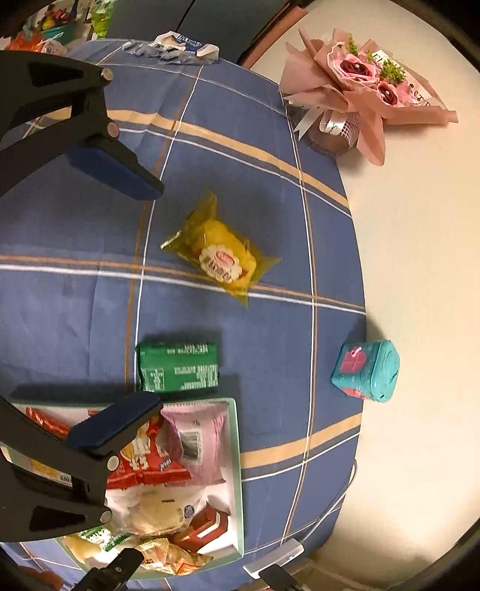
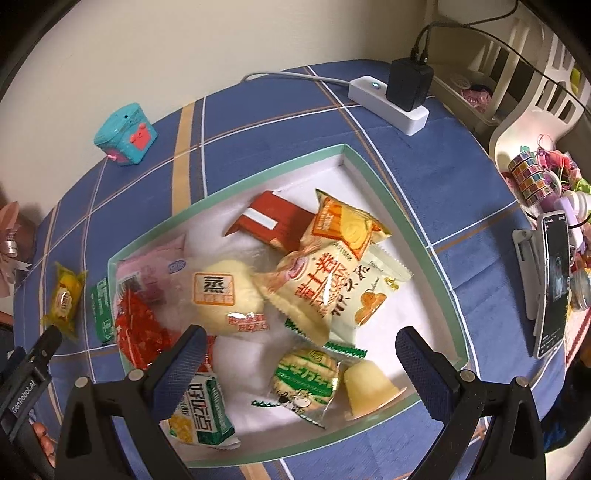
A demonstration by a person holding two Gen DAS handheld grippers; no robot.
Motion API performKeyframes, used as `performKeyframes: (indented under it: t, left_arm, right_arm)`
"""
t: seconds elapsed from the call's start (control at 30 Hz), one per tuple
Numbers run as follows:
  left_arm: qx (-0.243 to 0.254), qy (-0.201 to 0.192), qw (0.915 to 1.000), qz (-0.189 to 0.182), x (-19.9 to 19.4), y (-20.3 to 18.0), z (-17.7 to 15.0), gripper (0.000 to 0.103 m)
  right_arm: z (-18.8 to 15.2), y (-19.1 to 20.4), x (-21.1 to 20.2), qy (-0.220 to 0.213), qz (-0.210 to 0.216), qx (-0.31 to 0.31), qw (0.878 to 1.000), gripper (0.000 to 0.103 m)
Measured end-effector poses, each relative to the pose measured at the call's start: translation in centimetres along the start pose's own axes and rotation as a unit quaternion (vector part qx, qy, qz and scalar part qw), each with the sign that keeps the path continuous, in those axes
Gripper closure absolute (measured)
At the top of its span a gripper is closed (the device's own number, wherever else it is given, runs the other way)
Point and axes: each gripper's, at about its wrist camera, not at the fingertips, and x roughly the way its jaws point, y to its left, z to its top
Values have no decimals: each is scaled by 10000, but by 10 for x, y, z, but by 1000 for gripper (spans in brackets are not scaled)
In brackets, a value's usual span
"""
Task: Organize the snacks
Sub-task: 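Move left tool to yellow wrapped cake while right tool moves to green biscuit pack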
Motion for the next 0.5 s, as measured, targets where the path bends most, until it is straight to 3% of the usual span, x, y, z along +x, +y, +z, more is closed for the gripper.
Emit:
performKeyframes:
  t: [0.23,0.5]
  left_arm:
    - [-153,21,9999,38,0,29,1,0]
    - [-674,96,9975,179,6,84,3,0]
  right_arm:
    - [-3,25,-4,-10,141,-79,9999,0]
    - [-8,70,-7,-66,319,-391,9987,0]
